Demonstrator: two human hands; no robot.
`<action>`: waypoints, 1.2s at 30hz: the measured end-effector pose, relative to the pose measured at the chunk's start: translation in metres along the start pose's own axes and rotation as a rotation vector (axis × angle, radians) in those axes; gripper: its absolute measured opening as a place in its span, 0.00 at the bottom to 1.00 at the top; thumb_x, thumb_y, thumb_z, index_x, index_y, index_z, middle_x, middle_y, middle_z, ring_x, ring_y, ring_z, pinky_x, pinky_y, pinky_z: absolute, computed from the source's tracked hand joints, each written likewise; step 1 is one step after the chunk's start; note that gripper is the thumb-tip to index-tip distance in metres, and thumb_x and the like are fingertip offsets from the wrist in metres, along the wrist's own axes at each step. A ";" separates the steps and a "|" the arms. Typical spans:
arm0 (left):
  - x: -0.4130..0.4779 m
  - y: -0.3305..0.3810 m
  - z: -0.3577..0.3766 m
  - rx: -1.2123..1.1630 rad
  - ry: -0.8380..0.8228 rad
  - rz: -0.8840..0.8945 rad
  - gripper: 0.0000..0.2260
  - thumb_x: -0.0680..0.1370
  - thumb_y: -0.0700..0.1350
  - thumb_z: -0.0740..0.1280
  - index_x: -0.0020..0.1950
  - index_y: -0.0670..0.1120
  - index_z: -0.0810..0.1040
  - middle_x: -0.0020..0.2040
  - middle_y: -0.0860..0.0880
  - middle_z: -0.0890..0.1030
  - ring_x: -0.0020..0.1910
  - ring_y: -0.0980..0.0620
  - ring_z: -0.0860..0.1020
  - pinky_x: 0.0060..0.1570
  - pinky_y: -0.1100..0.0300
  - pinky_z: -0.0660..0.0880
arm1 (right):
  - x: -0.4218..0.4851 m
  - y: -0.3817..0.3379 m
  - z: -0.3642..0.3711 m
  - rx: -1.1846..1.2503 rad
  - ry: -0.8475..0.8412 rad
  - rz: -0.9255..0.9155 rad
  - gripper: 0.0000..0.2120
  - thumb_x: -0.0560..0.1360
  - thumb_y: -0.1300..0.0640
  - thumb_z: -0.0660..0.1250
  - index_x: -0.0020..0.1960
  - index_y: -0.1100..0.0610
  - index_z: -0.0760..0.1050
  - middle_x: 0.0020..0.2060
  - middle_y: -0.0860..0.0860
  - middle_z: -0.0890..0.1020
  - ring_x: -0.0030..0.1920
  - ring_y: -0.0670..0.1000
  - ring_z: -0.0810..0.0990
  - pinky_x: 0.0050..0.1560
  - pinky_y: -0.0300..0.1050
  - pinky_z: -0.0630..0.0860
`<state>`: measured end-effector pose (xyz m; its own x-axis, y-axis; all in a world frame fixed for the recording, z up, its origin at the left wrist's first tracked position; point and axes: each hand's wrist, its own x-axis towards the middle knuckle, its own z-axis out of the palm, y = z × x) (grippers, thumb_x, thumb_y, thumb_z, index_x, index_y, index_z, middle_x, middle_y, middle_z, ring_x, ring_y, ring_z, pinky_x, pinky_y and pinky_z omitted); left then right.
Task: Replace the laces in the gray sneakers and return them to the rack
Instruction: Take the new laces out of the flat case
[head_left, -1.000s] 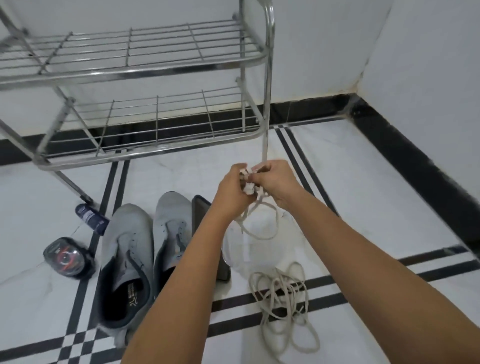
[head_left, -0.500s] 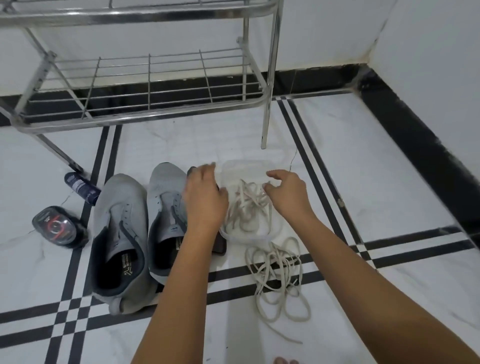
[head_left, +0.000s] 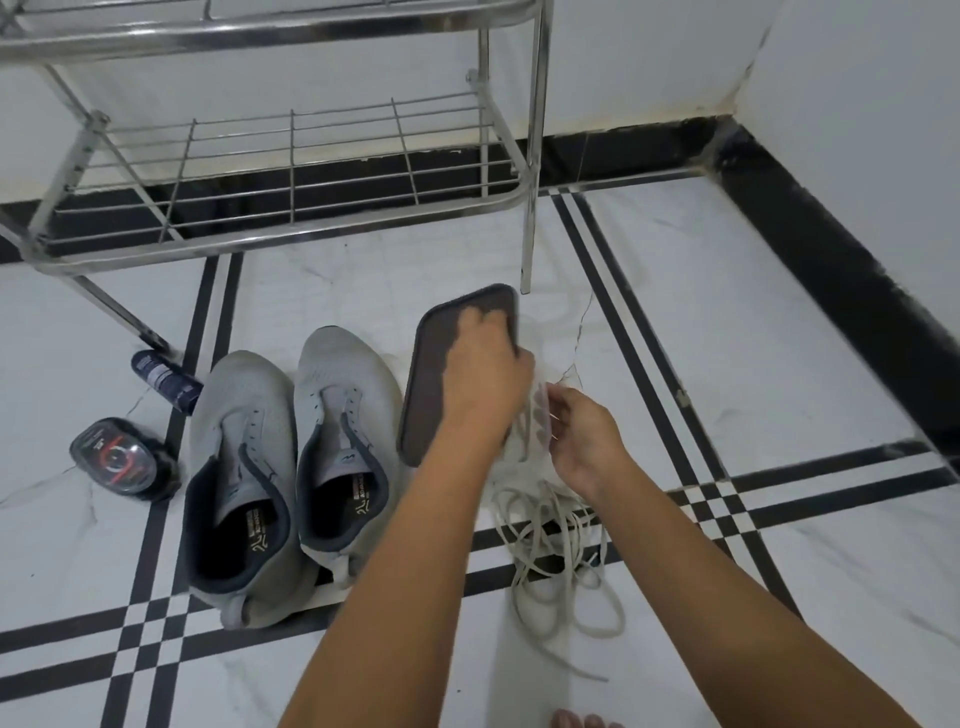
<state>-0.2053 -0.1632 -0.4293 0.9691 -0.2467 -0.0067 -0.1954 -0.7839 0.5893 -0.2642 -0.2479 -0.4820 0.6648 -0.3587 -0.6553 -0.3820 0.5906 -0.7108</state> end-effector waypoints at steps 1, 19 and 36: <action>-0.003 0.009 0.010 0.034 -0.050 0.008 0.10 0.76 0.41 0.61 0.55 0.39 0.72 0.59 0.41 0.69 0.50 0.40 0.74 0.42 0.54 0.67 | 0.002 0.001 -0.003 0.046 -0.004 0.013 0.13 0.81 0.59 0.55 0.44 0.59 0.77 0.38 0.52 0.80 0.39 0.49 0.77 0.41 0.42 0.74; 0.003 -0.065 0.016 -0.328 -0.016 -0.411 0.16 0.83 0.46 0.50 0.57 0.36 0.72 0.57 0.36 0.76 0.54 0.39 0.74 0.46 0.57 0.65 | 0.012 0.008 0.017 -0.544 0.029 -0.388 0.22 0.83 0.53 0.50 0.75 0.55 0.57 0.72 0.50 0.65 0.72 0.51 0.64 0.73 0.46 0.60; 0.054 -0.062 0.000 -0.731 -0.277 -0.676 0.31 0.77 0.66 0.53 0.67 0.42 0.69 0.62 0.48 0.74 0.59 0.46 0.74 0.58 0.53 0.72 | 0.061 -0.047 0.038 -0.626 0.025 -0.062 0.36 0.73 0.29 0.50 0.61 0.58 0.72 0.58 0.56 0.78 0.58 0.56 0.77 0.63 0.53 0.72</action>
<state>-0.1404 -0.1277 -0.4664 0.7560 -0.0785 -0.6499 0.6057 -0.2927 0.7399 -0.1811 -0.2702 -0.4791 0.6852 -0.3998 -0.6088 -0.6520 0.0358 -0.7574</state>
